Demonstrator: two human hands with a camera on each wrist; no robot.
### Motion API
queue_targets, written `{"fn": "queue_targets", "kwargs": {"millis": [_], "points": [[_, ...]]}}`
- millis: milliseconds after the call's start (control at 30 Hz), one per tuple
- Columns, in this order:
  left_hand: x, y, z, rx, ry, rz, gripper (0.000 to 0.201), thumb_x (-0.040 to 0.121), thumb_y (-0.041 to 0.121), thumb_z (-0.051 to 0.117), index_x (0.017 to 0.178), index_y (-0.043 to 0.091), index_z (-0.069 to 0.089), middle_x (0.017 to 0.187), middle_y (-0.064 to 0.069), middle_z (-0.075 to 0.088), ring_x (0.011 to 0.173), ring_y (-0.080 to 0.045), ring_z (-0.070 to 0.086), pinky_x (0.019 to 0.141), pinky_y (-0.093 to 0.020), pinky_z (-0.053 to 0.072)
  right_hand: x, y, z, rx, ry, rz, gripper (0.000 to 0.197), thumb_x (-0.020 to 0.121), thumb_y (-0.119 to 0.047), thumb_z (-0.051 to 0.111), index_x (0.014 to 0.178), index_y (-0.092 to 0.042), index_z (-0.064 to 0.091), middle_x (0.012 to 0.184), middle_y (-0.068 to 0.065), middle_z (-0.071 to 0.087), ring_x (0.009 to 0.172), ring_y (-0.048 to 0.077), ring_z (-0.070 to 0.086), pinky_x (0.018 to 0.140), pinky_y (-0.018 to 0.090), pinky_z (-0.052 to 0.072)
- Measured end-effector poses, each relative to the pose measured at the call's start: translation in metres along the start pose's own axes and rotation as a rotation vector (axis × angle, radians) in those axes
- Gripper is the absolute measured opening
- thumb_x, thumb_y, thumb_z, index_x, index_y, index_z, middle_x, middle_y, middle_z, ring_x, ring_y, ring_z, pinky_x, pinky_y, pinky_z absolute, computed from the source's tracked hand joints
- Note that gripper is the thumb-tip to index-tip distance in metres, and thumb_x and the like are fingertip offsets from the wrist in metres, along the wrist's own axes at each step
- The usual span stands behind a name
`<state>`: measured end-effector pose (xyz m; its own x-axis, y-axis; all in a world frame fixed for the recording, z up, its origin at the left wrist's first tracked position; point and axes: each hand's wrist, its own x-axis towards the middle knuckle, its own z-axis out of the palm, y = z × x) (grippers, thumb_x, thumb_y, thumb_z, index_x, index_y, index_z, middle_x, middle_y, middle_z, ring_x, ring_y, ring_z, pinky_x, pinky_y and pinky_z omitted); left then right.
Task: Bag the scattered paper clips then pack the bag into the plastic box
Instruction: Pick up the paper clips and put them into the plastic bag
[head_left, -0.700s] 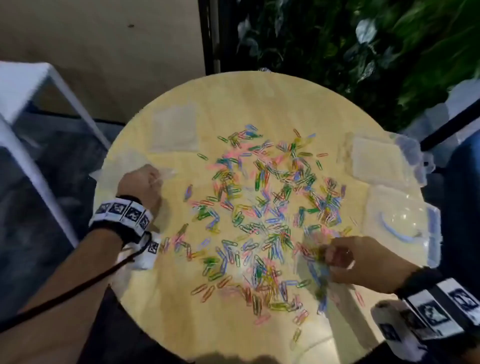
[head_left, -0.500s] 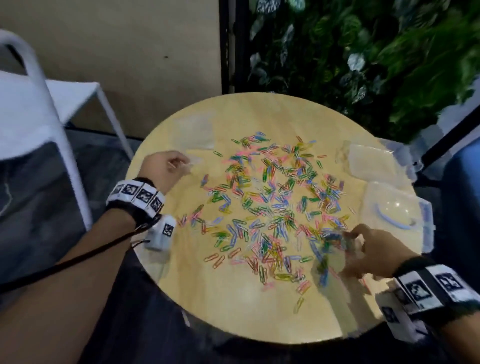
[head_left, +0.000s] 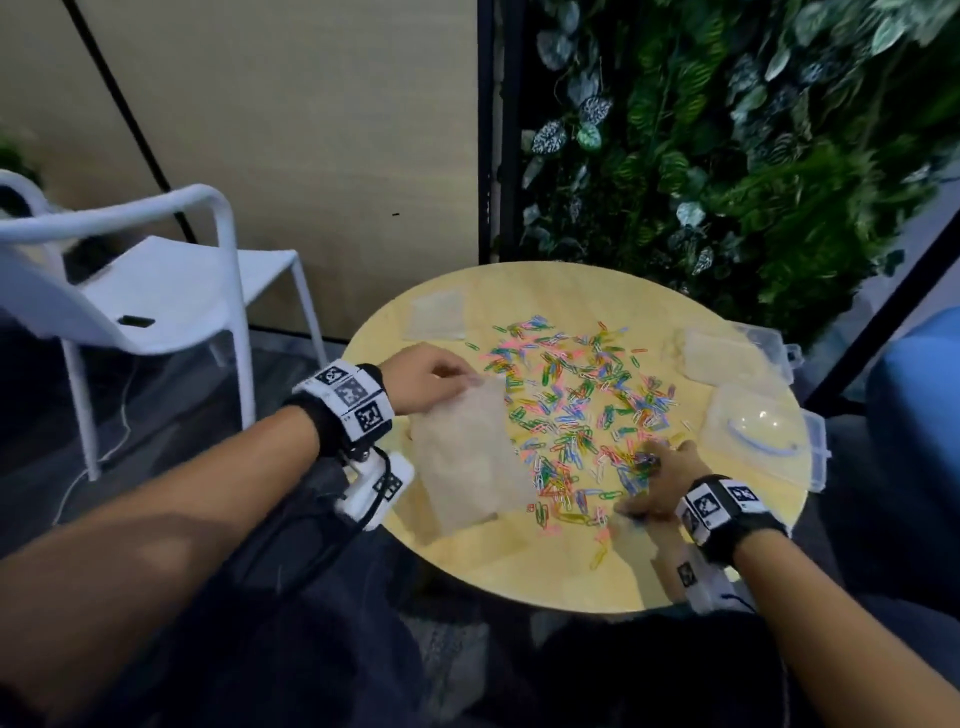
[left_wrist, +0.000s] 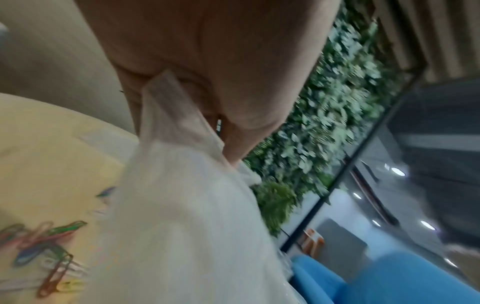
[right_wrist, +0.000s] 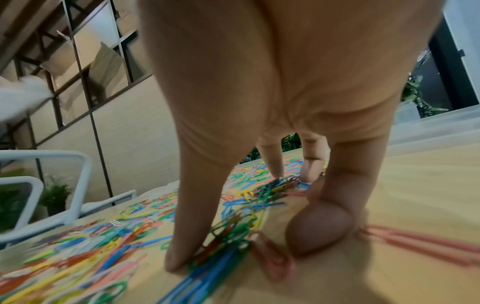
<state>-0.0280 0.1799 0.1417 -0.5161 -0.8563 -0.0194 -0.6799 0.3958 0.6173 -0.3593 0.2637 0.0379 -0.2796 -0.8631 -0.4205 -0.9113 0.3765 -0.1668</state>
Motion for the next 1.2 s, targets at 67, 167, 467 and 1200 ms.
{"fn": "queue_targets", "kwargs": {"millis": [67,167,467,1200], "points": [[0.012,-0.019,0.014,-0.021,0.209,-0.117,0.018,0.093,0.031,0.064,0.094,0.017,0.076,0.085,-0.001,0.071,0.082,-0.019,0.069,0.071,-0.028,0.052,0.002,0.002,0.004,-0.006,0.018,-0.041,0.11,0.049,-0.067,0.081,0.14,-0.027,0.036,0.134,0.013,0.03,0.113,0.032,0.053,0.098,0.038,0.049],[0.02,-0.042,0.036,-0.07,0.389,-0.238,0.012,0.094,0.026,0.064,0.086,0.021,0.071,0.083,-0.001,0.068,0.084,-0.025,0.064,0.07,-0.025,0.042,0.01,0.001,0.004,0.018,0.059,-0.095,0.078,0.064,-0.053,0.079,0.128,-0.02,0.048,0.127,0.012,0.035,0.097,0.026,0.054,0.092,0.033,0.048],[0.036,-0.1,0.003,-0.361,0.776,-0.347,0.017,0.094,0.026,0.06,0.094,0.011,0.068,0.08,-0.001,0.063,0.076,-0.02,0.059,0.072,-0.037,0.056,0.046,-0.036,-0.002,-0.153,0.182,-0.159,0.011,0.084,-0.018,0.065,0.091,-0.016,0.073,0.093,0.006,0.066,0.078,0.019,0.051,0.068,0.025,0.041],[0.07,-0.049,0.024,-0.494,0.36,-0.09,0.012,0.093,0.014,0.064,0.097,0.015,0.075,0.081,-0.009,0.073,0.052,-0.024,0.071,0.056,-0.037,0.06,0.036,-0.111,-0.09,1.55,-0.077,-0.261,0.029,0.069,-0.011,0.072,0.095,0.002,0.069,0.09,0.009,0.073,0.085,0.016,0.07,0.071,0.015,0.055]]}}
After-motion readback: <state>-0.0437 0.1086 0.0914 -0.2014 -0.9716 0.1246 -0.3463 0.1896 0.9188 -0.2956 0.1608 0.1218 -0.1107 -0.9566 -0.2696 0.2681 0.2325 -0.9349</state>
